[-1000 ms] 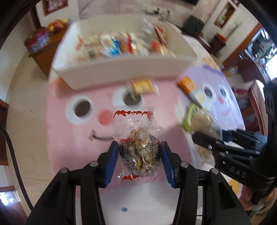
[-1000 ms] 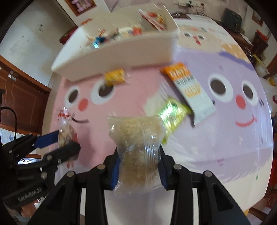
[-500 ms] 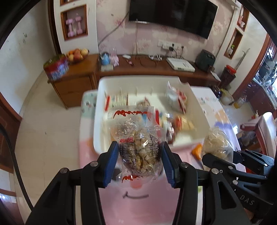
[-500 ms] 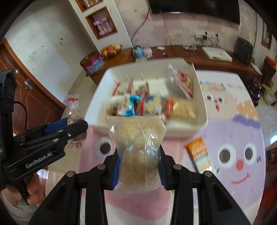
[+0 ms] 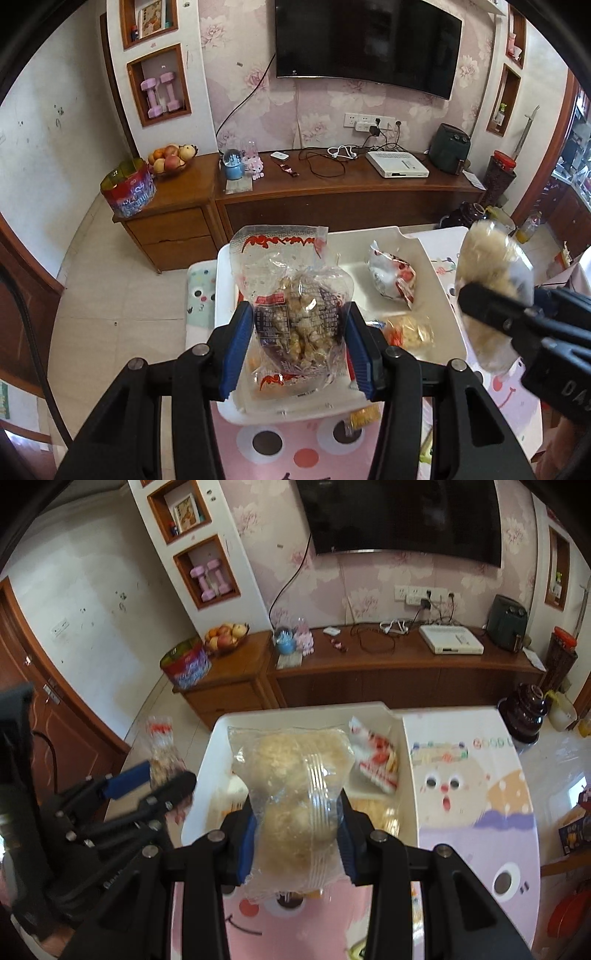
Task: Organize snacks
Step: 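Open both tools over the white bin to drop the two bags, then move both tools back over the remaining snacks on the table, then grasp the green-wrapped biscuit with the left tool while the right tool grasps the orange OATS bar, then lift both snacks and carry them over the white bin, then open both tools to drop the biscuit and OATS bar into the bin, then move the right tool down to the small yellow cake pack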
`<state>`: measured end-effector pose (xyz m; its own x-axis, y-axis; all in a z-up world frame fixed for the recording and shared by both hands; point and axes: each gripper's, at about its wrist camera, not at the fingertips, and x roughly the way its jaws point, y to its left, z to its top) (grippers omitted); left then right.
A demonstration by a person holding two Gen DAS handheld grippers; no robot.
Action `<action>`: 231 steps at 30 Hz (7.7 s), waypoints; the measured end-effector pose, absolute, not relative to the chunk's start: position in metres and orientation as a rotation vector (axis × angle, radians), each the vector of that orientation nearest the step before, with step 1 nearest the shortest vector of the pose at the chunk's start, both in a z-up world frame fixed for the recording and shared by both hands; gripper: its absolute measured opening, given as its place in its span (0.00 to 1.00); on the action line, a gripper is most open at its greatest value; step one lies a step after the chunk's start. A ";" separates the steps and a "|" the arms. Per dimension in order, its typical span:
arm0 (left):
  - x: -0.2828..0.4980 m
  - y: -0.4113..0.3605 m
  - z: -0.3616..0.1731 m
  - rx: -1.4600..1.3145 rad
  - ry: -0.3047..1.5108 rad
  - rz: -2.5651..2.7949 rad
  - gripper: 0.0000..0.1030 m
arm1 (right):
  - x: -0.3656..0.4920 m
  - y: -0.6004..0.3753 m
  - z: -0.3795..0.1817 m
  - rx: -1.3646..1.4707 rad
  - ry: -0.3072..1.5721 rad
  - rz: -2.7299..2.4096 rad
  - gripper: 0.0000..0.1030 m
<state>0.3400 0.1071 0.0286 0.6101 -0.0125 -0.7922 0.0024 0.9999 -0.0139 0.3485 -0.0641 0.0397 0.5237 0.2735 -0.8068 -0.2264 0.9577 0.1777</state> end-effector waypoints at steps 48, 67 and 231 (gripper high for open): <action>0.340 0.109 0.004 0.005 0.985 0.092 0.84 | 0.352 -0.056 0.022 0.013 1.047 0.330 0.45; 0.252 0.079 -0.029 0.034 1.055 -0.024 0.84 | 0.267 -0.096 -0.026 0.043 1.146 0.250 0.45; 0.333 0.109 0.008 -0.001 0.981 0.090 0.85 | 0.338 -0.065 -0.004 -0.007 1.082 0.398 0.43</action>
